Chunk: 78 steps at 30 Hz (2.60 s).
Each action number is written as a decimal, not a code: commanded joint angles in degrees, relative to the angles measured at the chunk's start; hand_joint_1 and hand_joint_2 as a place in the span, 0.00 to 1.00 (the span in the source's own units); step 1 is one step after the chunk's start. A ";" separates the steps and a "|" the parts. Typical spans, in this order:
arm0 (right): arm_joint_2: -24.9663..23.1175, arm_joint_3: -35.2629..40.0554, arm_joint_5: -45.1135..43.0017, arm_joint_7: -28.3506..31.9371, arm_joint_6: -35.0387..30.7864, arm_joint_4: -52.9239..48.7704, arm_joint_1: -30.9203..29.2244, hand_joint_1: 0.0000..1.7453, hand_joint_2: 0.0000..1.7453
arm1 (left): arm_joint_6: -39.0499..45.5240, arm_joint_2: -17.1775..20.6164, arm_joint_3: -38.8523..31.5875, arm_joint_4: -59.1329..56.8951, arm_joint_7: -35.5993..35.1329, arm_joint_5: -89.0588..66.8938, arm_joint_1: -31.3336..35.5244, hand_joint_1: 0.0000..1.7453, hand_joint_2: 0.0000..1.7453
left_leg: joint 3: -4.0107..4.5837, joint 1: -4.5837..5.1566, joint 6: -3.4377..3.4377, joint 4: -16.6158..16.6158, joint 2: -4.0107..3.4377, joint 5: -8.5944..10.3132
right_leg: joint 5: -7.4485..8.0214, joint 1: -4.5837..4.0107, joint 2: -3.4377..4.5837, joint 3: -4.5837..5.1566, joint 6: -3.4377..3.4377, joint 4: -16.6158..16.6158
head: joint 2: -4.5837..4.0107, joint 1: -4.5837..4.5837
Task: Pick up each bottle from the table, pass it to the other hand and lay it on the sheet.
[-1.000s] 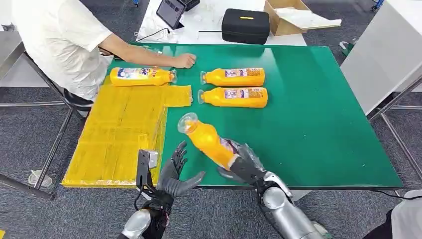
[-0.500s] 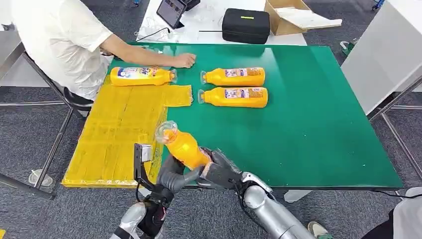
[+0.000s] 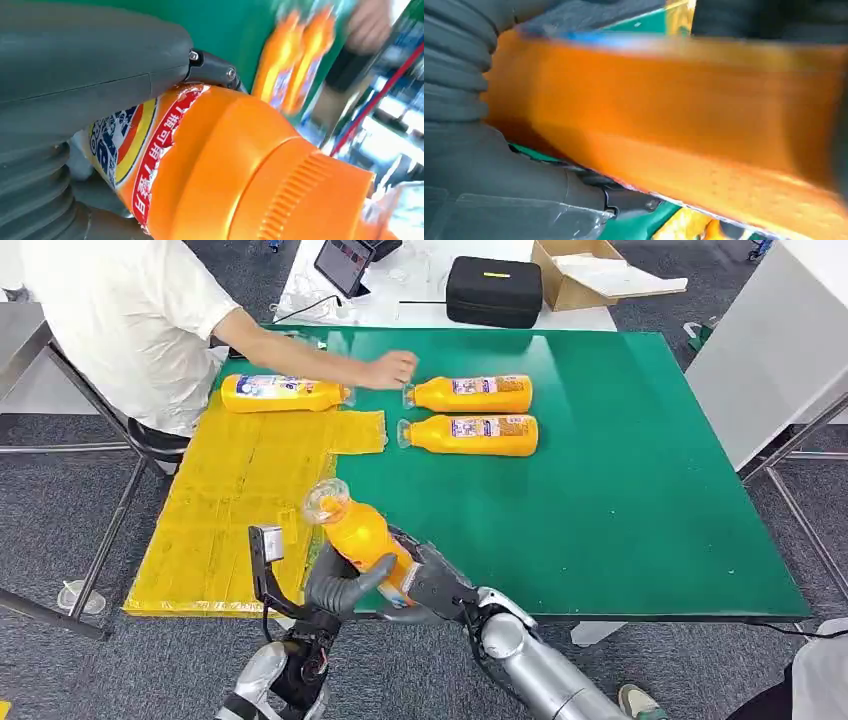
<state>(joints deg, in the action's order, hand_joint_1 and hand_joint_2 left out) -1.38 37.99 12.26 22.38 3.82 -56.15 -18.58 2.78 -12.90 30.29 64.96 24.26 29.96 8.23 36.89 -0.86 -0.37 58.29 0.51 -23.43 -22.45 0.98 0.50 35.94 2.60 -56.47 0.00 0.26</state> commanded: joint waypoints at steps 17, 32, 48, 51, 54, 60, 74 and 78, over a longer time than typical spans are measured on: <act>-15.38 -53.41 39.42 17.62 -43.82 -36.44 21.12 0.00 0.00 | 37.22 2.85 -18.85 2.24 4.45 -67.25 1.80 1.00 1.00 | 0.04 0.01 -0.03 -0.01 0.23 0.00 | -0.09 0.01 -0.28 -0.05 -0.06 -0.03 | 0.00 0.00; -11.00 -40.68 26.54 17.62 -43.82 -26.56 20.98 0.00 0.00 | 4.83 13.79 -9.74 -39.18 -16.03 -91.49 24.39 1.00 1.00 | -0.27 -0.08 0.11 -0.07 -0.14 0.12 | 0.11 -0.11 -0.02 -0.21 -0.29 0.06 | 0.00 -0.02; -8.41 -37.35 23.42 17.62 -43.82 -23.83 20.00 0.00 0.00 | -5.12 14.15 -10.37 -33.69 -7.91 -81.85 23.47 0.00 1.00 | -0.32 -0.06 0.15 -0.08 -0.17 0.09 | 0.11 -0.08 0.06 -0.26 -0.28 0.04 | 0.00 -0.02; -8.41 -37.35 23.42 17.62 -43.82 -23.83 20.00 0.00 0.00 | -5.12 14.15 -10.37 -33.69 -7.91 -81.85 23.47 0.00 1.00 | -0.48 -0.08 0.11 -0.07 -0.15 0.02 | 0.03 -0.12 -0.01 -0.46 -0.33 0.06 | 0.00 -0.02; -8.27 -37.12 23.12 17.62 -43.82 -23.90 19.93 0.00 1.00 | -5.47 14.63 -8.81 -31.00 -6.58 -80.68 22.77 0.00 1.00 | -0.30 -0.05 0.11 -0.06 -0.04 0.13 | 0.11 -0.06 0.00 -0.31 -0.25 0.03 | 0.00 -0.02; -8.89 -38.15 24.17 17.62 -43.82 -24.88 21.25 0.00 1.00 | 5.17 14.79 -2.66 -10.96 -7.16 -80.77 15.93 0.00 1.00 | -0.26 -0.04 0.12 -0.05 0.04 0.12 | 0.06 -0.06 -0.10 -0.29 -0.28 0.00 | 0.00 -0.02; -9.03 -39.23 26.91 17.62 -43.82 -25.81 21.30 0.00 1.00 | 4.68 18.03 6.38 2.57 -6.05 -77.09 10.42 0.00 1.00 | -0.11 -0.05 0.15 -0.03 -0.01 0.08 | 0.06 -0.07 -0.07 -0.10 -0.28 -0.02 | 0.00 -0.02; -8.88 -43.14 38.51 17.62 -43.82 -26.61 20.37 0.00 1.00 | 2.55 18.65 9.04 6.61 -4.29 -72.53 9.06 0.00 1.00 | -0.14 -0.04 0.13 0.00 -0.05 0.04 | 0.03 -0.06 -0.03 -0.12 -0.26 -0.03 | 0.00 -0.02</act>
<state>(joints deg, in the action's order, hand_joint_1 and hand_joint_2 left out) -11.10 -0.18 39.37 39.95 -40.02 -83.60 3.59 7.52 2.34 31.89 64.55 18.19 -47.34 18.39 36.97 -0.90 -0.19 58.28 0.55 -23.26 -22.33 0.95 0.46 36.04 2.42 -56.52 0.00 0.24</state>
